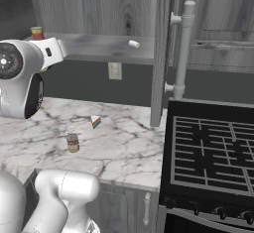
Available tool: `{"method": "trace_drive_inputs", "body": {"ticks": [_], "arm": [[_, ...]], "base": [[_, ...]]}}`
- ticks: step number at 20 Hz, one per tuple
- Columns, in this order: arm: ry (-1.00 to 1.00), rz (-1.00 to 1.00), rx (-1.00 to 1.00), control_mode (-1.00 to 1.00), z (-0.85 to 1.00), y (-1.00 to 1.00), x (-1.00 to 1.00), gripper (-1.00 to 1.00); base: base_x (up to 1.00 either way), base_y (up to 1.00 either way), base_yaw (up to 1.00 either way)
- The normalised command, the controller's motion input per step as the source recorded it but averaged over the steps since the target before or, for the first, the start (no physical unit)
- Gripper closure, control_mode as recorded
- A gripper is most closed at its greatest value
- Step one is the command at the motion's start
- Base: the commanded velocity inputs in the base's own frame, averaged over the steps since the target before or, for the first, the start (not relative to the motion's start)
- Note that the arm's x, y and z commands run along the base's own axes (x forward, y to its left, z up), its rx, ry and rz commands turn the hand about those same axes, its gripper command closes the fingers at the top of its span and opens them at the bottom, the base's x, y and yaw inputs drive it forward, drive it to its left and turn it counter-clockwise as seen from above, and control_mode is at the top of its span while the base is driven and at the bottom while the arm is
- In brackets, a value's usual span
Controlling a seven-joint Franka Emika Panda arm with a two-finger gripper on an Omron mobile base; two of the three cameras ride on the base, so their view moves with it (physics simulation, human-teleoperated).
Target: Pick the cans from the counter and place them in their designated side in the cabinet.
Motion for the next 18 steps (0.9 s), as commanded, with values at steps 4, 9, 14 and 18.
{"method": "trace_drive_inputs", "body": {"ticks": [4, 9, 14, 18], "arm": [[0.00, 0.03, 0.01, -1.00, 0.08, 0.01, 0.18, 1.00], [0.00, 0.02, 0.00, -1.00, 0.07, 0.02, 0.13, 1.00], [0.00, 0.02, 0.00, -1.00, 0.01, 0.06, 0.11, 1.00], [0.00, 0.01, 0.00, -1.00, 0.00, 0.11, 0.14, 1.00]], "base": [[0.00, 0.00, 0.00], [0.00, 0.00, 0.00], [0.00, 0.00, 0.00], [0.00, 0.00, 0.00]]}}
